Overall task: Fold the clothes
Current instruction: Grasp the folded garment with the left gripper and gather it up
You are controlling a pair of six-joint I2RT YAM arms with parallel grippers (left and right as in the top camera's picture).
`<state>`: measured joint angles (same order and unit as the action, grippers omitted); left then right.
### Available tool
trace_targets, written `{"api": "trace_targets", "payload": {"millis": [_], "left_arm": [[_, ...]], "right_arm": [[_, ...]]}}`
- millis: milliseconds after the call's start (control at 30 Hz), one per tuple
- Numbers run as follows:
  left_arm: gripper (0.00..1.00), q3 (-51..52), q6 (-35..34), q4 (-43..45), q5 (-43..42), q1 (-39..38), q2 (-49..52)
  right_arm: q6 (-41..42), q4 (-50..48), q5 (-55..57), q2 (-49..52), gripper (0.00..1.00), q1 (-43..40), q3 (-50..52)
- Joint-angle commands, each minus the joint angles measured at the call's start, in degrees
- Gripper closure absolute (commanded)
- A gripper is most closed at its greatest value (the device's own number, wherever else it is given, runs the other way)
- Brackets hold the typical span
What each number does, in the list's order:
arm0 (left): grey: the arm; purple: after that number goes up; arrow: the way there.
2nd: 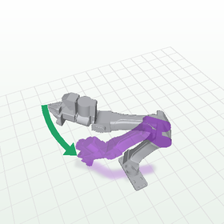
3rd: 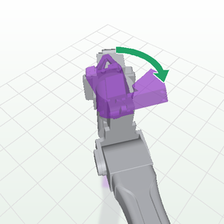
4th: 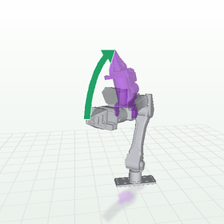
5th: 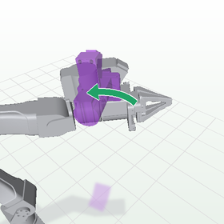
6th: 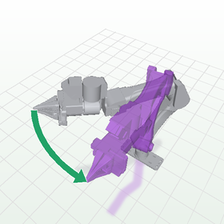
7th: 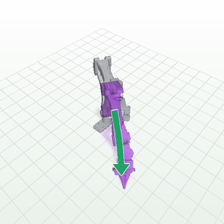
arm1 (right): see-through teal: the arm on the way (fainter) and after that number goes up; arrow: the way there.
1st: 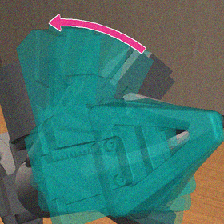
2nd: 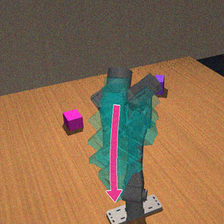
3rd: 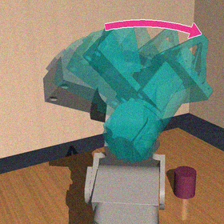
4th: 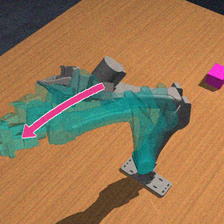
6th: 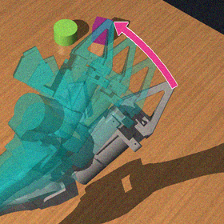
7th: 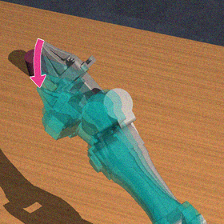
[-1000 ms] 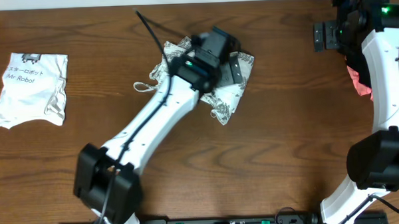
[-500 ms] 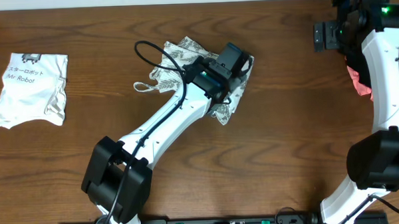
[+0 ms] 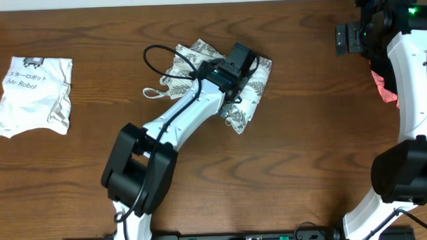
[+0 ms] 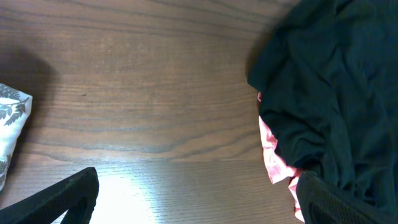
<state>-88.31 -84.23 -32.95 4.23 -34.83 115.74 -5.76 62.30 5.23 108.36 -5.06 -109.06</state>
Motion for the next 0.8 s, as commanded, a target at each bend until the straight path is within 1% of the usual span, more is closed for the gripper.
{"api": "trace_targets", "payload": {"millis": [0,167,333,567,767], "left_arm": [[0.02,0.1,-0.8,0.3,-1.3,1.3,2.3],[0.02,0.1,-0.8,0.7,-5.3,2.4,5.6],[0.02,0.1,-0.8,0.4,-5.3,3.6,8.4],[0.02,0.1,-0.8,-5.0,-5.1,4.7,9.6],[0.02,0.2,-0.8,-4.4,-4.7,4.7,11.1]], "right_arm": [[1.0,0.1,0.7,-0.2,0.01,-0.1,-0.3],[1.0,0.1,0.7,-0.2,0.01,-0.1,-0.3],[1.0,0.1,0.7,-0.2,0.01,-0.1,-0.3],[1.0,0.1,0.7,-0.2,0.01,-0.1,-0.3],[1.0,0.1,0.8,-0.2,0.01,-0.1,-0.3]]}}
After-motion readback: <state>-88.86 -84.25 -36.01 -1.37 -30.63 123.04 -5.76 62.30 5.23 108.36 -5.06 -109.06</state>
